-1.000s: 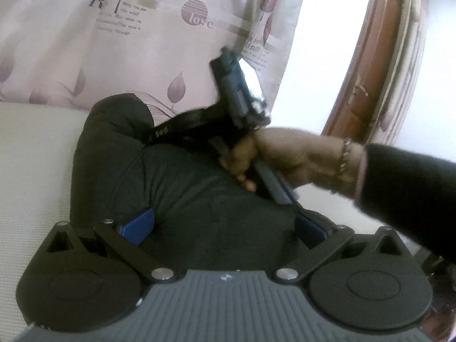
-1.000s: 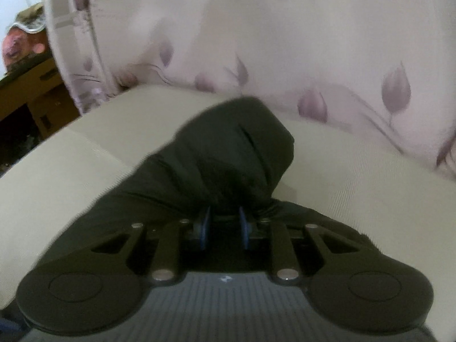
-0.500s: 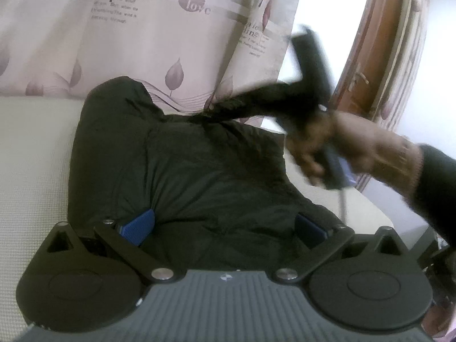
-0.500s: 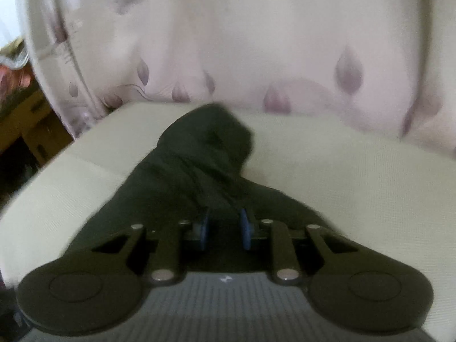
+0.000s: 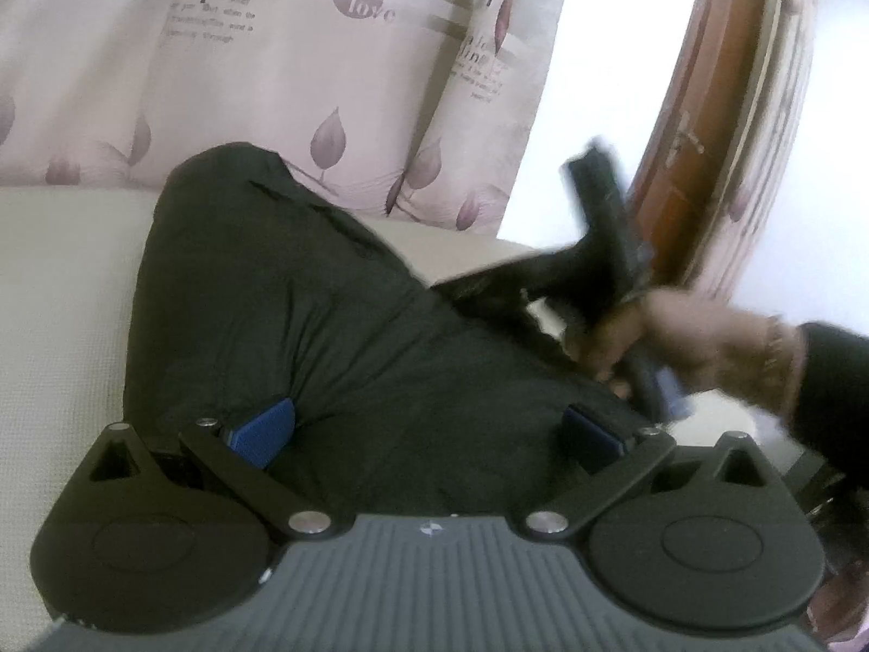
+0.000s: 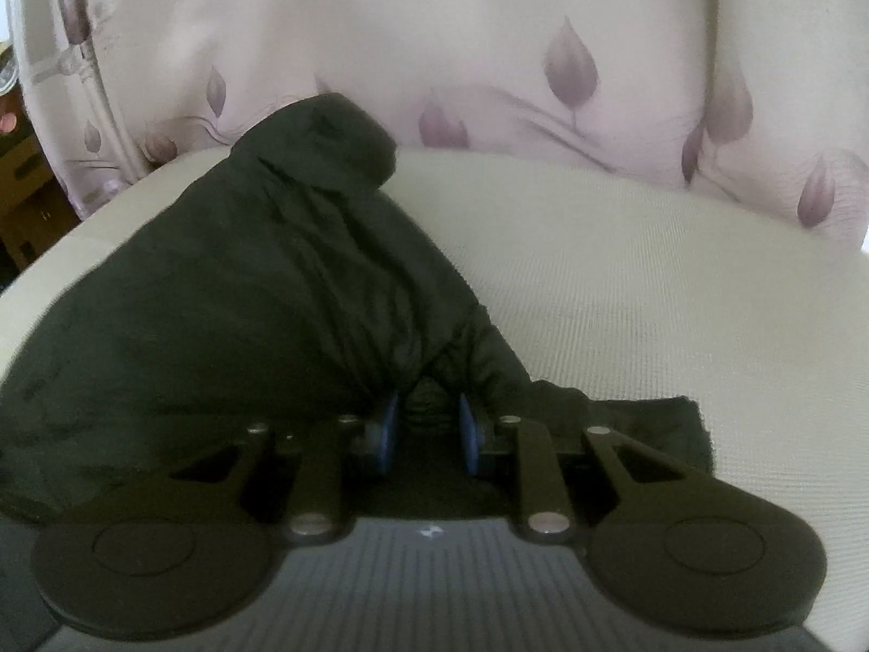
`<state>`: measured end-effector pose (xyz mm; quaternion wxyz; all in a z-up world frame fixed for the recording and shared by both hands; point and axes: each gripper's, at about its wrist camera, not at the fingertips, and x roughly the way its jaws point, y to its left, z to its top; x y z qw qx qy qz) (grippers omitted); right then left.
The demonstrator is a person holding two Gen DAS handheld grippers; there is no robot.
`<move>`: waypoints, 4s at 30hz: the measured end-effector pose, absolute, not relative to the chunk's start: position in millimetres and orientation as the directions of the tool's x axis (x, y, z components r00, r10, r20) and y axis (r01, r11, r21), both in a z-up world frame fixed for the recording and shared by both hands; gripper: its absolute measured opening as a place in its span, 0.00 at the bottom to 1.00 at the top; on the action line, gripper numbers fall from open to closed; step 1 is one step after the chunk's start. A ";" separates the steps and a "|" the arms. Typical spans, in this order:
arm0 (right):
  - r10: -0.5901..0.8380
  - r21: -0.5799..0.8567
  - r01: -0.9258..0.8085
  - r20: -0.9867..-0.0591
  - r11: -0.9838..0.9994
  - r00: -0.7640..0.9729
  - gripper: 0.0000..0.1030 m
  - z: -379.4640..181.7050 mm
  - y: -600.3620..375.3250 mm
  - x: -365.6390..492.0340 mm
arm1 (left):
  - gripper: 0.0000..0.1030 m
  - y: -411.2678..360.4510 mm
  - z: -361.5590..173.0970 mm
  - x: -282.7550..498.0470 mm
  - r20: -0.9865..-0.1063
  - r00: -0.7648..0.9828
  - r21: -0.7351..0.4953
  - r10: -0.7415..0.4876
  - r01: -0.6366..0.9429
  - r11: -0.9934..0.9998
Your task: Fold large clothes
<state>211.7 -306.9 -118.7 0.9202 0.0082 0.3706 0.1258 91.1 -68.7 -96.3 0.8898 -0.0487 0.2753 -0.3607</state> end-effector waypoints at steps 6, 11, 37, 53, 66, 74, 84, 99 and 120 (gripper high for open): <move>0.266 0.066 -0.275 -0.542 0.959 0.797 0.24 -74.9 -318.9 109.3 | 1.00 -66.9 -94.4 92.4 -0.457 0.586 -0.288 -0.669 0.614 0.734; 0.238 -0.029 -0.291 -0.504 0.956 0.830 0.24 -96.2 -303.7 15.4 | 1.00 -67.1 -95.8 87.4 -0.464 0.588 -0.238 -0.663 0.638 0.732; 0.287 0.523 -0.032 -0.416 0.852 0.863 0.58 -150.1 -378.2 -37.9 | 1.00 -59.1 -101.0 82.0 -0.428 0.616 -0.225 -0.662 0.637 0.738; 0.543 0.733 -0.196 -0.270 0.651 0.795 0.16 -158.3 -341.5 0.1 | 1.00 -15.0 -94.7 82.8 -0.387 0.633 -0.342 -0.670 0.576 0.742; 0.514 0.744 -0.173 -0.255 0.646 0.819 0.25 -170.6 -384.7 -12.5 | 1.00 -58.5 -75.0 64.1 -0.342 0.599 -0.285 -0.724 0.668 0.688; 0.398 0.655 -0.169 -0.218 0.737 0.891 0.27 -129.3 -405.4 -14.5 | 1.00 -85.3 -94.8 54.0 -0.360 0.527 -0.293 -0.770 0.720 0.629; 0.343 0.151 -0.312 -0.268 0.938 0.900 0.27 -44.6 -324.1 89.0 | 1.00 -98.1 -121.2 61.4 -0.443 0.511 -0.285 -0.737 0.699 0.656; 0.144 0.039 -0.152 -0.602 0.988 0.785 0.21 -141.9 -322.6 158.7 | 1.00 -88.2 -126.8 60.5 -0.426 0.465 -0.331 -0.776 0.718 0.612; 0.197 0.047 -0.202 -0.508 0.978 0.838 0.24 -109.1 -308.3 25.5 | 1.00 -107.1 -117.6 75.1 -0.501 0.477 -0.334 -0.722 0.663 0.670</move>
